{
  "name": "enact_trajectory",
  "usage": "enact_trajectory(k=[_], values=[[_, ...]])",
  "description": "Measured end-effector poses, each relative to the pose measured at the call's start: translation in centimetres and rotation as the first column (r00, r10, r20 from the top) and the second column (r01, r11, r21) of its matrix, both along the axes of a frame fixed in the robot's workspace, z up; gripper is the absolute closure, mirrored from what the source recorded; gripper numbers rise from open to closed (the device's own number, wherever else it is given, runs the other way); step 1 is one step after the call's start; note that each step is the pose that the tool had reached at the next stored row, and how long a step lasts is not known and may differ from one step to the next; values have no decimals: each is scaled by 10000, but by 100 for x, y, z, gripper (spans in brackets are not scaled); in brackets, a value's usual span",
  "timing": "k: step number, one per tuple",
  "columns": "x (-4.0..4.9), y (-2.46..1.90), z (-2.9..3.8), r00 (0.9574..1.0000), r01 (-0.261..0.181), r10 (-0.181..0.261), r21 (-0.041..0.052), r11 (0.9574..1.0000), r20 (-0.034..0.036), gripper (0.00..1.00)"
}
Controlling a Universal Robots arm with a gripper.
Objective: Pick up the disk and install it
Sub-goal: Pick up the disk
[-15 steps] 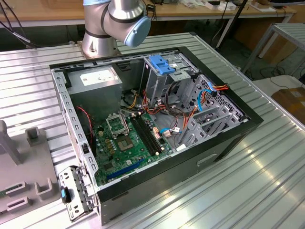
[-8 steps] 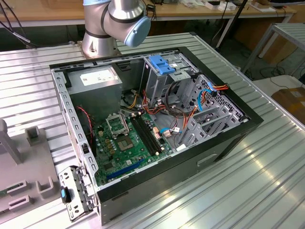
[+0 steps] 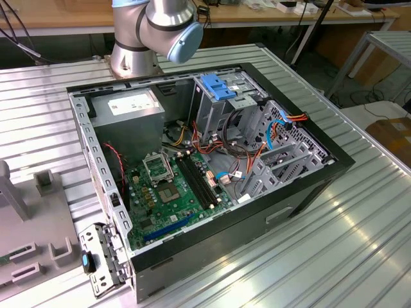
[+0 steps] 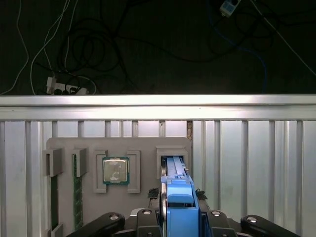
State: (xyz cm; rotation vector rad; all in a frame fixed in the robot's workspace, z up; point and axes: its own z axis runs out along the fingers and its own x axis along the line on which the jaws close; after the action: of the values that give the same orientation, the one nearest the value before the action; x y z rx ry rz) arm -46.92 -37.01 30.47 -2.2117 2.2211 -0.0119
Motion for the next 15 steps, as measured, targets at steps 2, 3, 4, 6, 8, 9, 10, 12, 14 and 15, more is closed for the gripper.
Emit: enact_trajectory(k=[2, 3, 4, 6, 8, 9, 10, 12, 14, 15], values=[[0, 0, 0, 10000, 26, -26, 0, 10000, -1, 63], [0, 0, 0, 10000, 47, -47, 0, 10000, 0, 63], [0, 0, -1, 10000, 74, -74, 0, 10000, 0, 63], [0, 0, -1, 9999, 120, -120, 0, 9999, 0, 63], [0, 0, -1, 9999, 130, -130, 0, 9999, 0, 63], [0, 0, -1, 9999, 143, -143, 0, 9999, 0, 63], [0, 0, -1, 9999, 145, -145, 0, 9999, 0, 63], [0, 0, -2, 9999, 146, -146, 0, 9999, 0, 63], [0, 0, -2, 9999, 146, -146, 0, 9999, 0, 63], [0, 0, -2, 9999, 146, -146, 0, 9999, 0, 63]])
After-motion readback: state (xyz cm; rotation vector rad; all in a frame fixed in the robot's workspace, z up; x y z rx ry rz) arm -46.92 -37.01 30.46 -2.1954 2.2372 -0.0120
